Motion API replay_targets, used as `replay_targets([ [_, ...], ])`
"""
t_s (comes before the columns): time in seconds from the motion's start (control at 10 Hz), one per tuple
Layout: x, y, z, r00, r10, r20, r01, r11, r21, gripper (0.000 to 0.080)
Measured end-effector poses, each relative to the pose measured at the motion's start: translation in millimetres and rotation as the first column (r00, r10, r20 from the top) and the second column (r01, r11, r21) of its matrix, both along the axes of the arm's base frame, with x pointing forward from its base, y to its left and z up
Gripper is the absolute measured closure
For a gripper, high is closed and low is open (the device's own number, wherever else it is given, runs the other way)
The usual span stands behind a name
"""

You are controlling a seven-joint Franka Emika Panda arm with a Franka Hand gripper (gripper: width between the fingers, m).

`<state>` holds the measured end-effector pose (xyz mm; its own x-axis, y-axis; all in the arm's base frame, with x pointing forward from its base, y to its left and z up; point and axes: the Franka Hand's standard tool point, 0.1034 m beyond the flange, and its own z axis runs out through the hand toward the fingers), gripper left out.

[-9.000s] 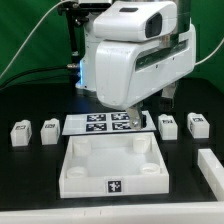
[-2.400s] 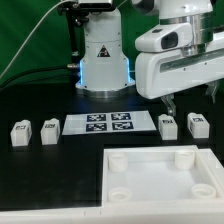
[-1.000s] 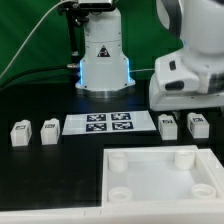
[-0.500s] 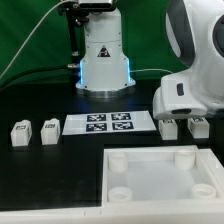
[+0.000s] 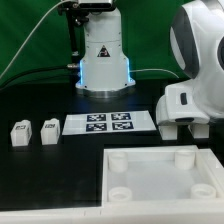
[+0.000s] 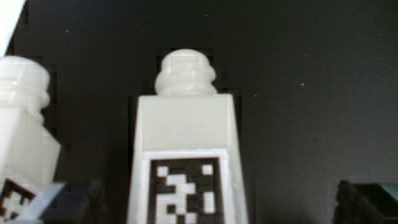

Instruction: Assemble one leg

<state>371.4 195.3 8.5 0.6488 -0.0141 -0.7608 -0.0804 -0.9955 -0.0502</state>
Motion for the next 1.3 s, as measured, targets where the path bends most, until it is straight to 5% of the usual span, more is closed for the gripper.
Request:
replay_targets([
  [0.2, 0.1, -0.3, -0.1, 1.0, 0.0, 0.0, 0.0, 1.0, 0.0, 0.0163],
  [0.4, 0.1, -0.3, -0.1, 1.0, 0.0, 0.0, 0.0, 1.0, 0.0, 0.0514],
  [1.1, 3.1, -4.2, 2.7, 1.0, 0.016, 0.003, -0.016, 1.0, 0.011, 0.051],
  [1.3, 40.9, -25.6, 48.2, 0.997, 0.057, 0.046, -0.059, 0.997, 0.048, 0.0509],
])
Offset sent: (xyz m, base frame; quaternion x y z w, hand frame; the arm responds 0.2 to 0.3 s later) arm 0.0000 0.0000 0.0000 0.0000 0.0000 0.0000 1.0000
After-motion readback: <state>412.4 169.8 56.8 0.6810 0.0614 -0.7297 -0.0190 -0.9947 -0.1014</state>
